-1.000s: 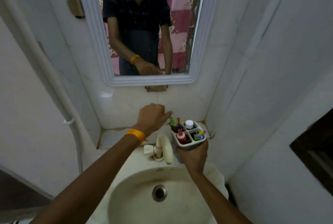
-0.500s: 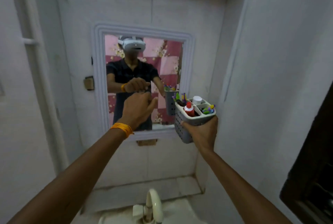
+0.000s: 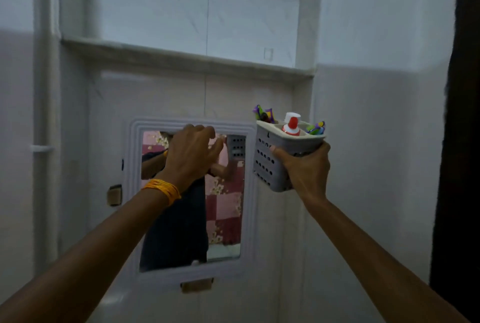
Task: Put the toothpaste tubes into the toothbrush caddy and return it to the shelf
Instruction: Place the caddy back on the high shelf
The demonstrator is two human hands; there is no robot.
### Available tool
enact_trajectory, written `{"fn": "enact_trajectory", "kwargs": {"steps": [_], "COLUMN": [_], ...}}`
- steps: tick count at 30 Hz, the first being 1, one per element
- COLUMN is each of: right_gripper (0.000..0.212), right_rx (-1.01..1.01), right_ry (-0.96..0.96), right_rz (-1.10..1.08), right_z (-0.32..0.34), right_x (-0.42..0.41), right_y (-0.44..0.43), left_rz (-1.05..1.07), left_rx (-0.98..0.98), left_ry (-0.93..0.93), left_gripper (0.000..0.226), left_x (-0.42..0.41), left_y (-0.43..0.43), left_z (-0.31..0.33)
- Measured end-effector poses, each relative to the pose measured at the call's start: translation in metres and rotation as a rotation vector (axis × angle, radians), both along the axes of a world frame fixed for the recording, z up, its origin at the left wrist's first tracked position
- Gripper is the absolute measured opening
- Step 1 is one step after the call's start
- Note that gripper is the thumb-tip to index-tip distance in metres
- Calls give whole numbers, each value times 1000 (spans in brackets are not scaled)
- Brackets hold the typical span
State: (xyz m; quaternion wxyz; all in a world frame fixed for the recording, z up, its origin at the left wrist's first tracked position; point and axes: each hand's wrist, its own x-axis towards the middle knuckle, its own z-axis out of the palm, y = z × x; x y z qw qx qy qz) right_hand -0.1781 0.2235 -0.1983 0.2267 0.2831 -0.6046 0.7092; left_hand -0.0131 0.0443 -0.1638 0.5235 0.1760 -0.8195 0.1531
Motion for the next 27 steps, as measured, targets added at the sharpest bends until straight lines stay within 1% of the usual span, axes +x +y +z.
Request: {"fn": "enact_trajectory", "kwargs": {"steps": [2,4,7,13,18,22,25,27], "right_gripper": [101,99,97,105,109,106,107,108], "right_rx": [-45,-92,-133,-184,-196,-192,-171,-129], "right_ry": [32,55,89,169,180,139,89,71], "right_rz": [-11,-19,-35,-105,-155,-190,-191,-197], "right_z": [27,56,103,182,233,260,271,274], "right_x": [3,6,10,13,7,-7,-20,-31], "right_y": [7,12,17,7,-10,-29,-45,-57], "left_rz": [-26,-31,-51,-30,45,128,167,210], "left_rx": [-37,-82,-125,-182,-136,-74,-19,-15], "left_ry": [73,118,163,146,67,-77,-185,-215], "left_gripper": [43,45,38,42,47,53,62,70], "left_x": [1,2,-1,-15,-34,-51,-60,-64], "left_y": [3,5,6,0,-14,-31,-40,-43], "left_z": [23,47,84,149,182,196,203,206]}}
